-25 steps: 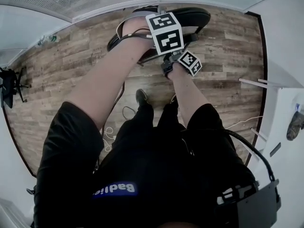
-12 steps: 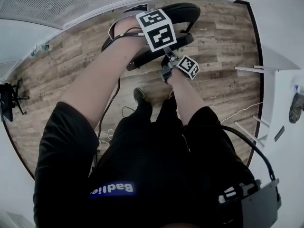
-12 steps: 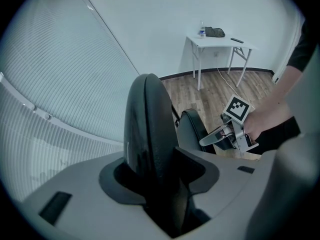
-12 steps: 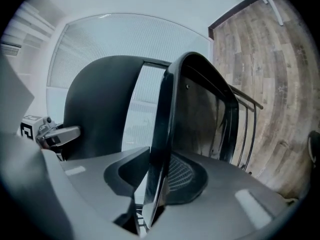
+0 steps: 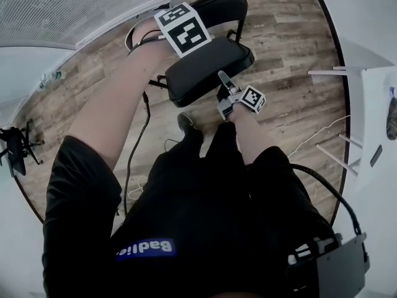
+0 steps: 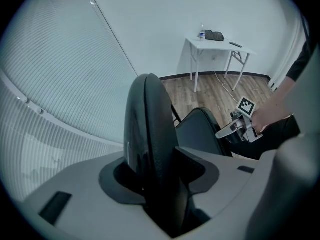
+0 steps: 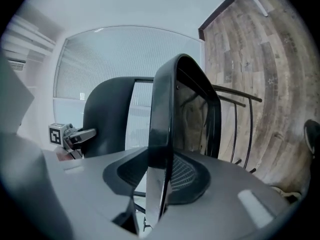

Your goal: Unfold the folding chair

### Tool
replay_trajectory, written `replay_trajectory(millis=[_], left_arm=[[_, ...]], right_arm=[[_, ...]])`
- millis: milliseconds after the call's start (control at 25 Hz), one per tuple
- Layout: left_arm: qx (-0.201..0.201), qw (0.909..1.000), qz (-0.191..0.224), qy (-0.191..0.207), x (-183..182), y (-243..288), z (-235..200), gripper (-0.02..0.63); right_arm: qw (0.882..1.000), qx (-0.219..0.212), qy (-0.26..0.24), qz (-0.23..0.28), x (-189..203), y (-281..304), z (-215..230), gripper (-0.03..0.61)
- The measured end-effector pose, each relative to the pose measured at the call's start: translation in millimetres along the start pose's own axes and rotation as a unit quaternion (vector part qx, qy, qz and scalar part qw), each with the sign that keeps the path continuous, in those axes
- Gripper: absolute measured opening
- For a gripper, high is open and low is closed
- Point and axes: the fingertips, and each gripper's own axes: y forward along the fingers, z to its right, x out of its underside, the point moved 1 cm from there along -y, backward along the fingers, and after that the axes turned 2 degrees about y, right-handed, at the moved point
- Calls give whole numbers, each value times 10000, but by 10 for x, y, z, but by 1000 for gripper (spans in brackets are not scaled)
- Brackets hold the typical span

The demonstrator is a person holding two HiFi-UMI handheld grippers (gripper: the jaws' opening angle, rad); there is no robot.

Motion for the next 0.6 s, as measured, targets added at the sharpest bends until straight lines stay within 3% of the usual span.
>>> replay_trajectory(millis=[320, 600], left_arm=[[94, 9999, 38, -23, 15, 40, 190, 173], [187, 9998, 33, -64, 59, 276, 221, 173]], right_arm=[[10000, 36, 43, 32, 92, -461, 372, 121], [9980, 538, 224, 257, 124, -899, 946, 156]])
